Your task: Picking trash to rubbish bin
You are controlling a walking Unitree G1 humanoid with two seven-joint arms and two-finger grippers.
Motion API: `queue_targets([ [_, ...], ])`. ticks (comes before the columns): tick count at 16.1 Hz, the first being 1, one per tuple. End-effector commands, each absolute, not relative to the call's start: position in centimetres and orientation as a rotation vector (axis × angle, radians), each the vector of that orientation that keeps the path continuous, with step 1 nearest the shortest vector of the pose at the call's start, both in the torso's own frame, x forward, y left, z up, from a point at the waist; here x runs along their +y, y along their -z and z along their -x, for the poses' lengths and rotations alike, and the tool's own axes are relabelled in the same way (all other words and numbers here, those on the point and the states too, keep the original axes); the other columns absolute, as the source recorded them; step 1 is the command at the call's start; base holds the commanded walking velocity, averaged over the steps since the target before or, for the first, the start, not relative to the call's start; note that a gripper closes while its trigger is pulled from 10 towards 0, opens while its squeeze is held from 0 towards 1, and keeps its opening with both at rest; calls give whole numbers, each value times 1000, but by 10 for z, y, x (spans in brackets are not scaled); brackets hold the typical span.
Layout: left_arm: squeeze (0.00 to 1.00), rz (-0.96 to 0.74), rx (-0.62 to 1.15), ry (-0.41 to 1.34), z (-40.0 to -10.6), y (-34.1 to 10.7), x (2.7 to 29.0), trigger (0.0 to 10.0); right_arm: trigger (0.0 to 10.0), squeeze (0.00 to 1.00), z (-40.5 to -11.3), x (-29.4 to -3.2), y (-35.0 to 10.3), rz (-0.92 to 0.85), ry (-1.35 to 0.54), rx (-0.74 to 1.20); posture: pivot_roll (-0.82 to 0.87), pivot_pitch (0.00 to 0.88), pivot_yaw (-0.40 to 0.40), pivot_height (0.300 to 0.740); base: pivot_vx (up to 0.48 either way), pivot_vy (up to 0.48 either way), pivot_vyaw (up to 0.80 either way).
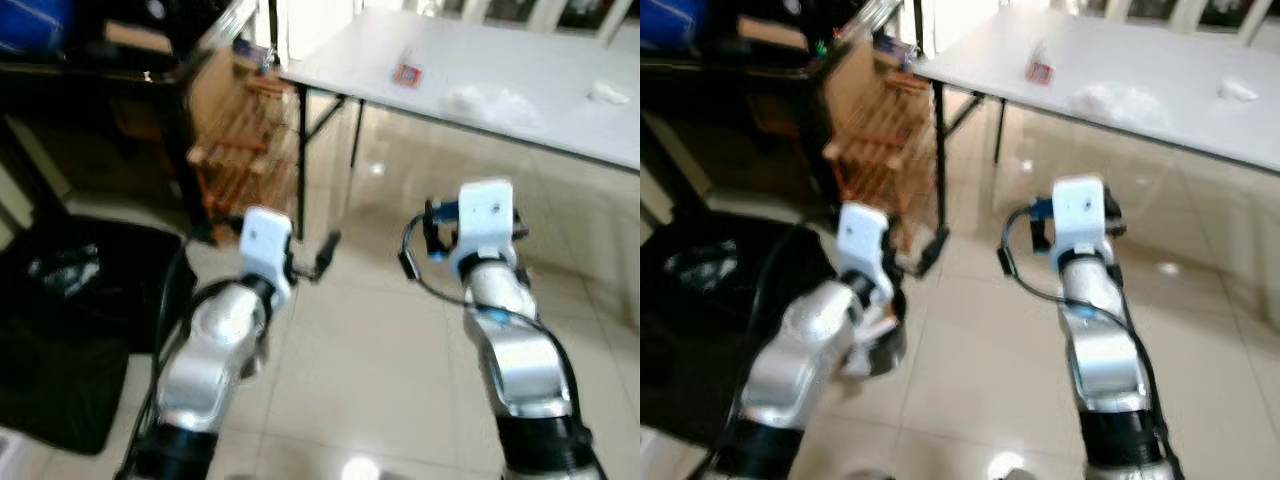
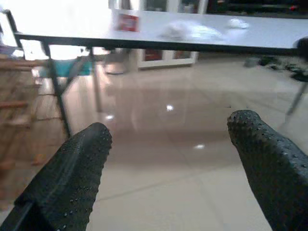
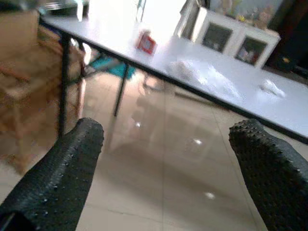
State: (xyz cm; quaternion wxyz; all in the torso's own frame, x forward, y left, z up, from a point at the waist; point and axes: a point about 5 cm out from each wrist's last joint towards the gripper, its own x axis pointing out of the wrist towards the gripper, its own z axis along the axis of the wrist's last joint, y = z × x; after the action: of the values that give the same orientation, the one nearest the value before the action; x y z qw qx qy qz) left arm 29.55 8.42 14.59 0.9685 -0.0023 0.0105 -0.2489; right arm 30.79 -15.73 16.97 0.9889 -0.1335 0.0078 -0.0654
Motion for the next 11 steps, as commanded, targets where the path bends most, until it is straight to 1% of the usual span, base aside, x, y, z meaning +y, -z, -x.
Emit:
queue_targets([
  [1,0,0,12,513,-295,-148,84,10000,10000,663,-309,-155,-174,263,121,0,8,108,-15,740,0,0,0],
  [5,0,12,4,505,-296,-150,83,10000,10000,573,-310,-155,-175,270,114,-5,4,109,-21,740,0,0,0],
  [7,0,15,3,505,-297,-150,83,10000,10000,549,-310,-154,-175,272,111,-7,2,105,-19,740,0,-351,0],
  [11,0,17,9,509,-297,-149,82,10000,10000,490,-310,-153,-174,272,104,-6,3,105,-17,740,0,-472,0],
])
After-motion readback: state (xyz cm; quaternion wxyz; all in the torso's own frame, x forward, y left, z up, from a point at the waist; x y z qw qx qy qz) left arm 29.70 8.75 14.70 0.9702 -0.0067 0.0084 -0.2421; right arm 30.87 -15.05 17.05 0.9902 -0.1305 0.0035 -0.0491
